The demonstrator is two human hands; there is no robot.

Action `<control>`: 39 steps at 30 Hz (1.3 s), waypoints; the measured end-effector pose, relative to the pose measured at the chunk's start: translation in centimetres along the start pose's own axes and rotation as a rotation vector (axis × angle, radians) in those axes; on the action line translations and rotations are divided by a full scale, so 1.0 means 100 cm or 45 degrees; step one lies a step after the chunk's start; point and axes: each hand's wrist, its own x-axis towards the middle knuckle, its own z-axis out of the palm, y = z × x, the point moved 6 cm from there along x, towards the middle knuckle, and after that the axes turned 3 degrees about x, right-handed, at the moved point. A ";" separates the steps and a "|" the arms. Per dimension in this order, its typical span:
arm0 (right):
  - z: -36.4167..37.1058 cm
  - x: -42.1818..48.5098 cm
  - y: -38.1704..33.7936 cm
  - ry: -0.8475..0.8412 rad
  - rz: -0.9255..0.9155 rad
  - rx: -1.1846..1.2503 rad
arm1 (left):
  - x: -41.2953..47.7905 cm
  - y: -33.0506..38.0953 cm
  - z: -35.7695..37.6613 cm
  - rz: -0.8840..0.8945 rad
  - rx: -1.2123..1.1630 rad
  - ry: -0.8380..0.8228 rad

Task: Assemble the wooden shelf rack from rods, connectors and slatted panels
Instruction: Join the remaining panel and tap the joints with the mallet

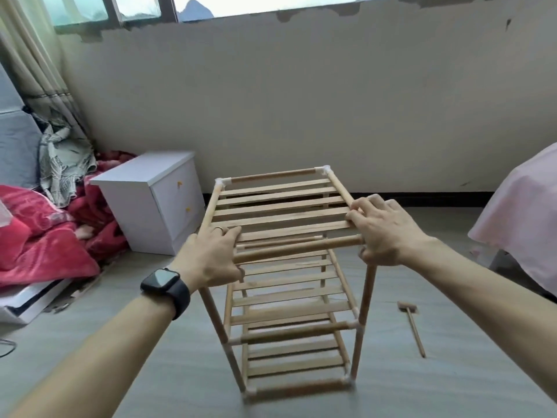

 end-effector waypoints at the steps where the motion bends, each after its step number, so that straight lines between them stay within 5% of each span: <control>1: 0.000 0.004 -0.004 -0.013 -0.012 0.022 | 0.001 -0.008 0.000 -0.002 -0.015 0.012; 16: 0.006 0.028 -0.032 -0.172 -0.083 0.254 | 0.008 -0.019 -0.003 0.065 0.142 0.135; 33: 0.007 0.031 -0.032 -0.019 0.070 0.260 | 0.018 -0.022 -0.006 0.078 0.110 0.218; 39: 0.004 0.015 -0.022 0.000 0.157 0.098 | -0.004 -0.032 0.004 0.155 -0.313 0.153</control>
